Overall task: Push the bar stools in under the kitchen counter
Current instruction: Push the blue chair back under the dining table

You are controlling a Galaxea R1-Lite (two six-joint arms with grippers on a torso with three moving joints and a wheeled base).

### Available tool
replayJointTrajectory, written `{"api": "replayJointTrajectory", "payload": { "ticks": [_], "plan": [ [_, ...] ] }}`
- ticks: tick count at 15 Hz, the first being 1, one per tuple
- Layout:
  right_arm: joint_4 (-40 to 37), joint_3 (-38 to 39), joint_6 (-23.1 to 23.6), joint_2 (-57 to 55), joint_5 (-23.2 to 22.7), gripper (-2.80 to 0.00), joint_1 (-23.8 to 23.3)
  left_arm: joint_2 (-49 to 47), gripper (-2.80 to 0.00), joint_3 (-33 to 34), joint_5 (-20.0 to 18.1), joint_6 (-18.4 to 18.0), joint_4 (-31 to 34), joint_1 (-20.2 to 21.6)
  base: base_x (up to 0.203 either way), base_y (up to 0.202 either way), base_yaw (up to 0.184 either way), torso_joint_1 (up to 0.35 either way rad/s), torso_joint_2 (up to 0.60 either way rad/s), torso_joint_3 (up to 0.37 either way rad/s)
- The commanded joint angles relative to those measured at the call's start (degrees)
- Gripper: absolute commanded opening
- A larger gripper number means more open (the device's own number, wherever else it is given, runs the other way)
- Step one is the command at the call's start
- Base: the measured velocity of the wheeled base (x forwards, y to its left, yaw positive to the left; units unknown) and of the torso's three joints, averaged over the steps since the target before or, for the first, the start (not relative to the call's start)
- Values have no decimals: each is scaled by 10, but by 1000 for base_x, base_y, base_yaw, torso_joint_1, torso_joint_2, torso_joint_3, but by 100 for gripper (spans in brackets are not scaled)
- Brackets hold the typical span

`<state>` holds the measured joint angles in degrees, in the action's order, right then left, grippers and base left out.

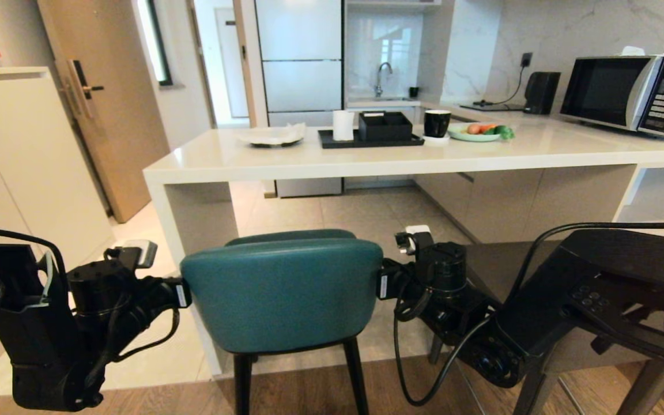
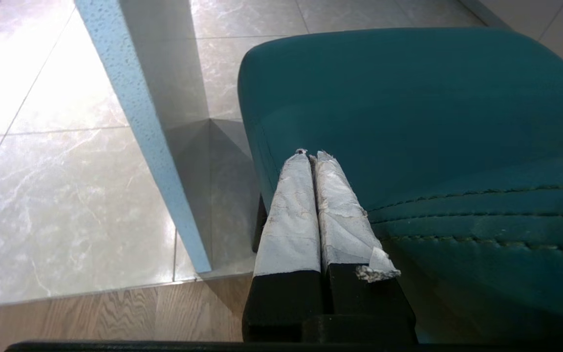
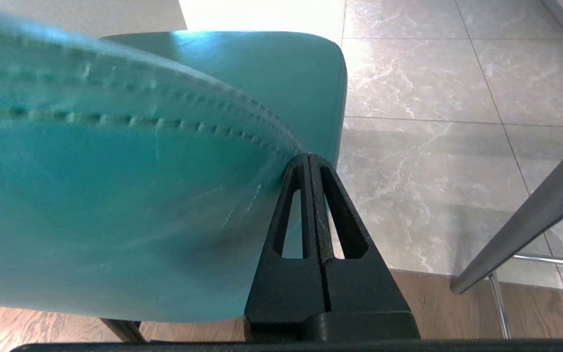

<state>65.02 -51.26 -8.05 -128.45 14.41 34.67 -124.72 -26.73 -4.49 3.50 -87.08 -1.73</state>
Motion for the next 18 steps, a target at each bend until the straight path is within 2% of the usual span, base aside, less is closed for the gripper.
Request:
{"api": "replayJointTrajectory", "payload": {
  "ticks": [1, 18],
  "plan": [
    [4, 0, 0, -4, 0, -280, 0, -4, -280, -1, -1, -1, -6, -2, 0, 0, 0, 0, 0, 0],
    [4, 0, 0, -5, 0, -280, 3, -12, -280, -10, 2, -7, -6, -5, 181, 0, 2, 1, 2, 2]
  ]
}}
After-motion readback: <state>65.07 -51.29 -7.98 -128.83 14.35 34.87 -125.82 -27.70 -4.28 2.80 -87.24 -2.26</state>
